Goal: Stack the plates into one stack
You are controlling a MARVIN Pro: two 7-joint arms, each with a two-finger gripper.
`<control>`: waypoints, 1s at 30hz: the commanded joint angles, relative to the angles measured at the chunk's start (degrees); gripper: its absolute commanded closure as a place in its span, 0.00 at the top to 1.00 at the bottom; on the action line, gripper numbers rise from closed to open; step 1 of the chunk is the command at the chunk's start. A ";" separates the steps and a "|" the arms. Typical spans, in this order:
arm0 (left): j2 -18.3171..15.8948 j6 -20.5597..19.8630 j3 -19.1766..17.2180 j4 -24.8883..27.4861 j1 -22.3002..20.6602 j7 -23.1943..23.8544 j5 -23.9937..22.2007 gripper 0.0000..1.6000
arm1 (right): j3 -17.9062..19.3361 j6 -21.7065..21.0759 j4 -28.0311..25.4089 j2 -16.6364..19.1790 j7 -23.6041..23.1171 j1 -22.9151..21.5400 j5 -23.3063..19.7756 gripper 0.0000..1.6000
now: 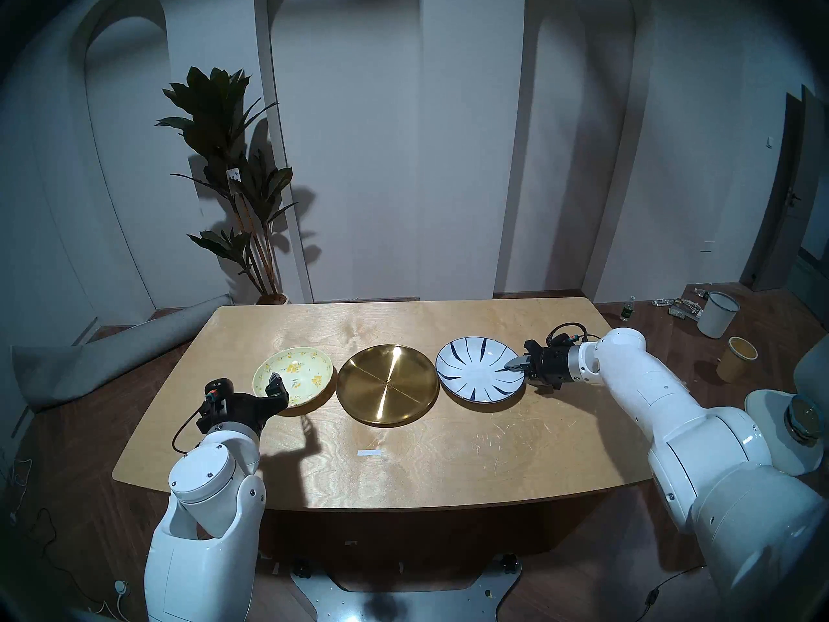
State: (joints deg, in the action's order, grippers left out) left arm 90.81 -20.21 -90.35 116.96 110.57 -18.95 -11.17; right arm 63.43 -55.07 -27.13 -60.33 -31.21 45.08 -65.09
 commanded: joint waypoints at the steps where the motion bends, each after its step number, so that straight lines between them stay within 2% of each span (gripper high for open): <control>1: -0.20 0.29 0.15 0.16 -0.65 -0.03 0.33 1.00 | -2.22 0.07 0.23 0.89 -3.58 -4.16 -0.58 0.00; 8: -0.19 0.28 -0.10 -0.21 -0.90 -0.26 0.24 1.00 | -1.86 0.07 -0.26 2.50 -5.63 -4.25 -1.88 0.00; 15: -0.37 0.88 0.54 -0.06 -0.60 -0.45 1.01 1.00 | 1.54 0.13 -2.61 4.22 -11.44 -0.17 -4.98 0.00; 25: -0.53 2.01 2.15 0.57 0.52 -1.31 2.76 1.00 | 5.22 5.34 -4.16 3.97 -16.66 7.69 -7.64 0.00; 30: -0.49 2.32 3.23 0.85 1.13 -1.85 3.51 1.00 | 6.13 7.61 -4.33 3.03 -18.27 10.16 -8.17 0.00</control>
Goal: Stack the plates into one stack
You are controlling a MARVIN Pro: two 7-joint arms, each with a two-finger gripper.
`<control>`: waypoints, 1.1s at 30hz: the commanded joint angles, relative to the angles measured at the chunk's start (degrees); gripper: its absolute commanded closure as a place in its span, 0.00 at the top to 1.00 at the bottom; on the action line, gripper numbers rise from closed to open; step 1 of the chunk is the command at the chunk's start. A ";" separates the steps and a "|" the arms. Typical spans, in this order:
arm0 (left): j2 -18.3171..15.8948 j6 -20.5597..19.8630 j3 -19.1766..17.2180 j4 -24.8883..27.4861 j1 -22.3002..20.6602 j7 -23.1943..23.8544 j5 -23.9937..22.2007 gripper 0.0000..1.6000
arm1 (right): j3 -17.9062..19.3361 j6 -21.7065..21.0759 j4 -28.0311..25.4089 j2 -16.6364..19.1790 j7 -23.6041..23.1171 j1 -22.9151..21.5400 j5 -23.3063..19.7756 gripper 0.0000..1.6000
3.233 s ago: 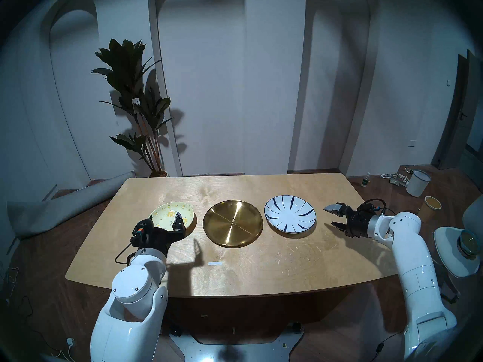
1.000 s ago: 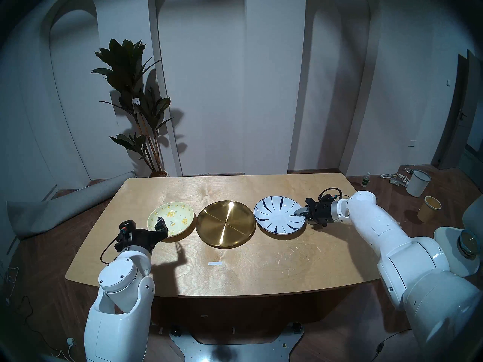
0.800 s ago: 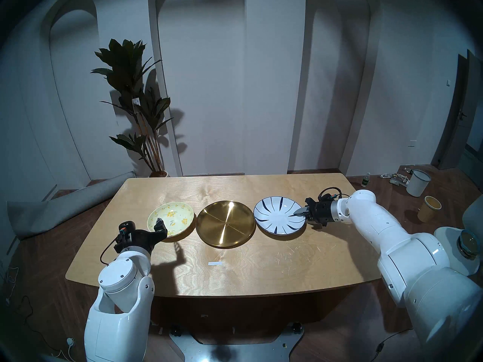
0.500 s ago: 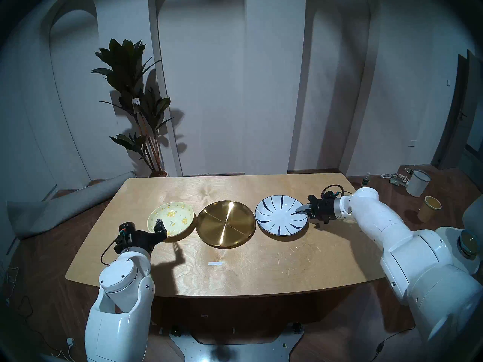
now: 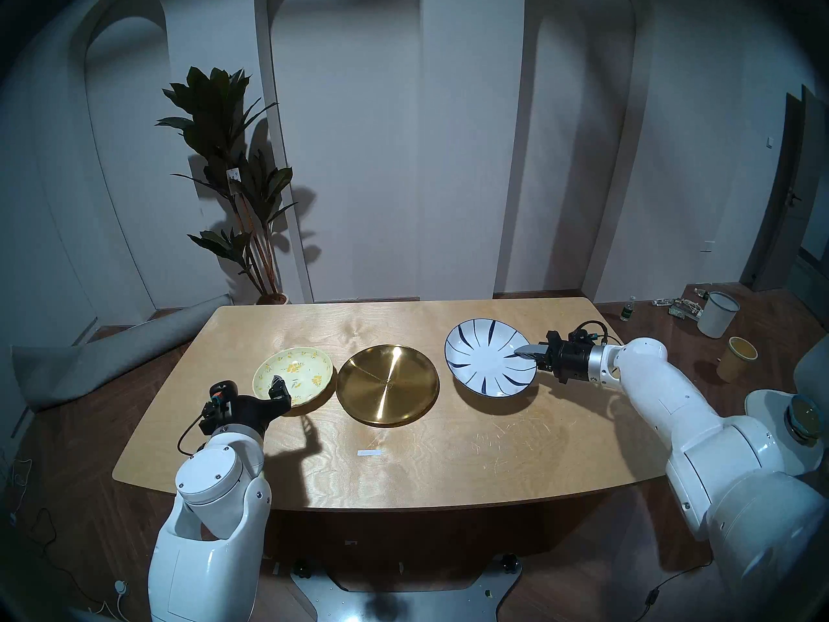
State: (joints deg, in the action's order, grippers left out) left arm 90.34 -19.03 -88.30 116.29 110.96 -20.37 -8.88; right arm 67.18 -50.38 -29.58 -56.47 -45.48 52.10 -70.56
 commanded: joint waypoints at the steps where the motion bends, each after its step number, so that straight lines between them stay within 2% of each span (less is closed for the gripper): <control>1: 0.01 1.21 1.44 1.61 0.84 -0.55 1.36 1.00 | 2.54 3.27 -1.97 -0.95 -4.18 3.40 -2.75 0.00; 6: -0.02 1.39 2.22 1.70 1.05 -0.94 1.71 1.00 | 2.93 3.57 -2.23 -1.10 -4.40 3.91 -2.82 0.00; 12: -0.21 1.65 2.92 1.50 1.16 -1.34 1.95 1.00 | 2.36 1.61 -2.11 -0.90 -2.60 2.11 -1.86 0.00; 21: -0.52 1.68 2.95 0.23 0.17 -2.04 2.02 1.00 | 2.43 0.15 -0.69 -1.54 0.32 -1.84 -1.20 0.00; 24: -0.64 1.51 2.91 -0.24 -0.40 -2.23 1.90 1.00 | 2.30 -0.89 -1.01 -0.98 2.36 -4.48 -0.43 0.00; 33: -0.72 1.24 2.26 -1.90 -2.21 -2.85 1.54 1.00 | 2.79 -3.80 -3.57 -0.95 6.01 -7.81 0.73 0.00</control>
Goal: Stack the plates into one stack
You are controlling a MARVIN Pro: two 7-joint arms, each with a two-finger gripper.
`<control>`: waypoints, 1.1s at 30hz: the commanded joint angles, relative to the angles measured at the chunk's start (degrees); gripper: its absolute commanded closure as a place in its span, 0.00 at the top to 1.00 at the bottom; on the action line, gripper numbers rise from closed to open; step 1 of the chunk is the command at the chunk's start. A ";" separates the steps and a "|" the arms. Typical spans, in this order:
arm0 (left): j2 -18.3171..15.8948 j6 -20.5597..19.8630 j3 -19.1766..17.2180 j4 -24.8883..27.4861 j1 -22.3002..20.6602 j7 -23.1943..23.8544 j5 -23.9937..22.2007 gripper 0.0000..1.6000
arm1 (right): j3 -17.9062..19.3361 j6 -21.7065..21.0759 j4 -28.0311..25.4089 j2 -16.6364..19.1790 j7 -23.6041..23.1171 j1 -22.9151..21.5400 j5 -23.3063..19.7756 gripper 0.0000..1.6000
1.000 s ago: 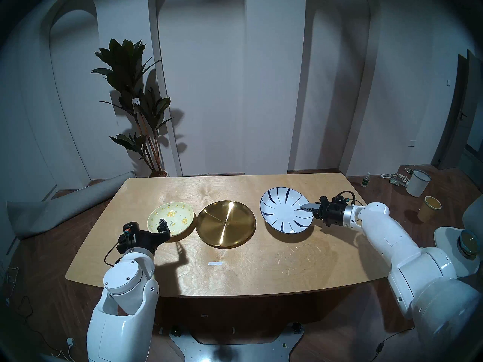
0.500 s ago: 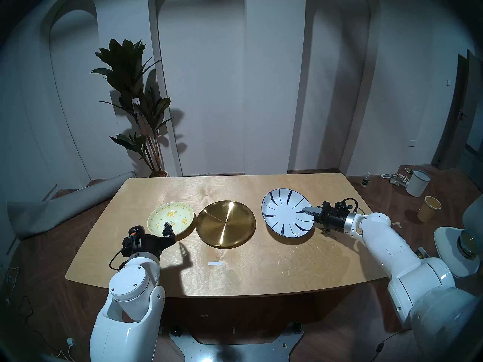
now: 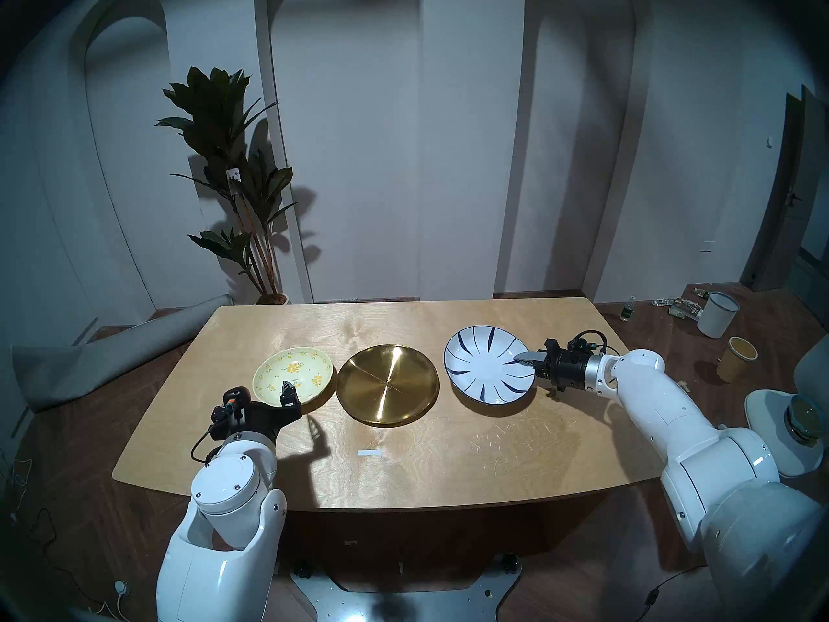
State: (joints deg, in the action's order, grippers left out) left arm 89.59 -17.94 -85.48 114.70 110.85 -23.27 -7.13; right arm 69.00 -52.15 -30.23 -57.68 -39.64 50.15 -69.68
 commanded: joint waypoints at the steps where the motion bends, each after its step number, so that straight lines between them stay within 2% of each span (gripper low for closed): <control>1: 0.03 0.14 -0.63 -0.48 -2.25 0.02 -0.25 1.00 | 0.70 -2.46 -2.39 0.09 0.59 -6.75 0.09 0.00; 3: 0.04 0.11 -0.69 -0.58 -2.34 -0.03 -0.27 1.00 | 1.05 -2.79 -3.24 0.07 0.89 -6.38 0.08 0.00; 4: 0.07 0.11 -0.80 -0.83 -2.57 -0.08 -0.33 1.00 | 0.84 -2.85 -2.37 -0.54 1.81 -7.81 0.35 0.00; 13: 0.17 0.15 -1.74 -1.08 -3.09 -0.23 -0.70 1.00 | 0.41 -2.85 0.14 -3.19 4.92 -11.10 1.13 0.00; 14: 0.17 0.11 -1.90 -1.13 -3.14 -0.26 -0.79 1.00 | -0.20 -2.85 1.65 -3.73 5.34 -12.61 1.38 0.00; 15: 0.17 0.13 -2.09 -1.23 -3.21 -0.33 -0.85 1.00 | 0.49 -2.85 0.45 -3.83 5.70 -11.86 1.27 0.00; 19: 0.17 0.08 -2.91 -1.73 -3.64 -0.38 -1.47 1.00 | 0.46 -2.85 1.48 -5.34 7.38 -13.67 1.54 0.00; 33: 1.80 0.63 -4.04 0.45 -8.34 -1.51 -3.86 1.00 | -0.81 -2.85 6.05 -11.57 12.49 -17.79 2.75 0.00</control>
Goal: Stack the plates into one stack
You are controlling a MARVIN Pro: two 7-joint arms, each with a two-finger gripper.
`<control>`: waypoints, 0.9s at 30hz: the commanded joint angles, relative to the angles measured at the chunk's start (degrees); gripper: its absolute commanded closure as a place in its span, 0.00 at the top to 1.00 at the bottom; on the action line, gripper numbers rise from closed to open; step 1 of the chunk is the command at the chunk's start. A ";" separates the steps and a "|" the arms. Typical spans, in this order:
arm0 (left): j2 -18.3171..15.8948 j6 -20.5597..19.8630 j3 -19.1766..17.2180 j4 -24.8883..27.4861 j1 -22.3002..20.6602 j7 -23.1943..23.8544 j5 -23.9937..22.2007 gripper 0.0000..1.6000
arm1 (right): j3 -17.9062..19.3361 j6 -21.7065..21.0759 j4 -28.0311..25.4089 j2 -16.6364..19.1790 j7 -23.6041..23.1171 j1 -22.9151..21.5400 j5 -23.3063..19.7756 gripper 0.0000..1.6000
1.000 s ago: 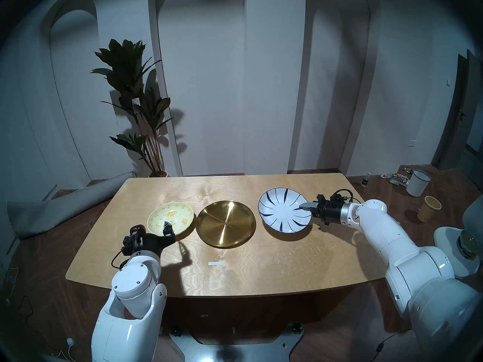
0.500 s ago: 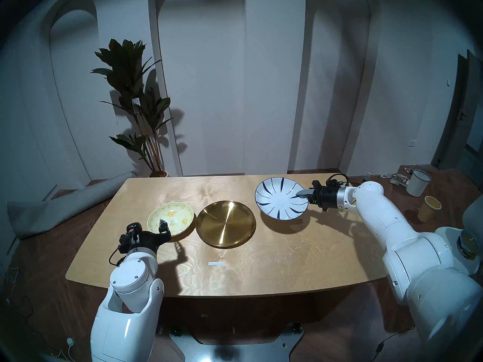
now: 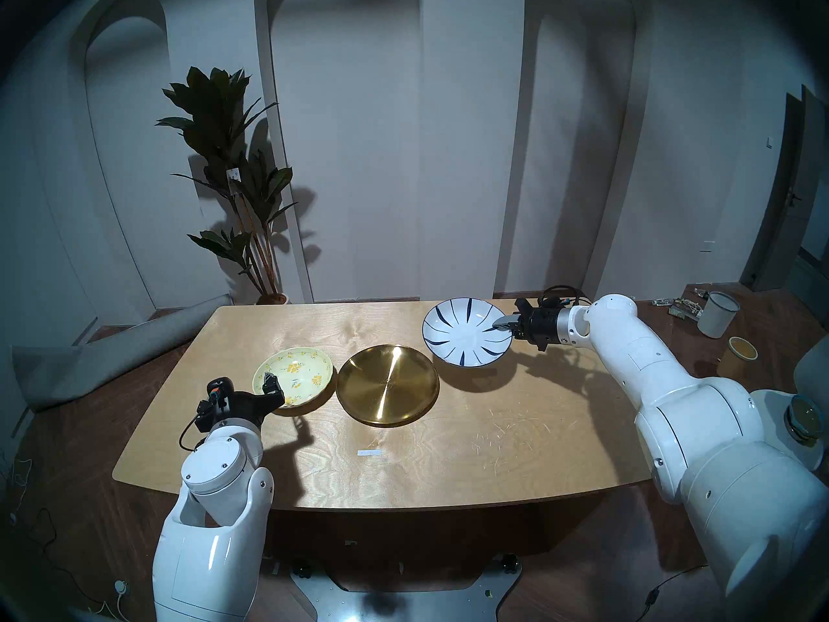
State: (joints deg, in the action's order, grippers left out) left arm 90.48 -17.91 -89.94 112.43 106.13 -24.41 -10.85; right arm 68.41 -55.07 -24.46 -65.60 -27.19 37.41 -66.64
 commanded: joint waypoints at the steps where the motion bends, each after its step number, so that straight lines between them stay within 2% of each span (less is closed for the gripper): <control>1: 0.88 0.63 0.55 3.12 -4.17 -0.66 0.08 1.00 | -0.28 0.07 0.61 -4.07 0.34 -5.38 -0.22 0.00; 10: 1.29 -0.25 1.24 6.11 -6.88 -2.79 -0.69 1.00 | -1.22 0.07 1.75 -7.08 1.83 -7.83 0.63 0.00; 19: 1.50 -1.96 1.40 8.26 -6.88 -5.80 -1.34 1.00 | -2.42 0.07 3.59 -9.63 2.32 -9.71 1.63 0.00; 27: 1.63 -3.72 1.17 9.21 -6.69 -8.57 -1.40 1.00 | -3.73 0.07 5.52 -10.87 0.70 -9.76 2.20 0.00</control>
State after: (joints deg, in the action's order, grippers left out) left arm 92.23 -21.07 -88.47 119.64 100.30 -31.21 -12.48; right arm 65.22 -55.08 -19.45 -74.55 -24.05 30.88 -64.18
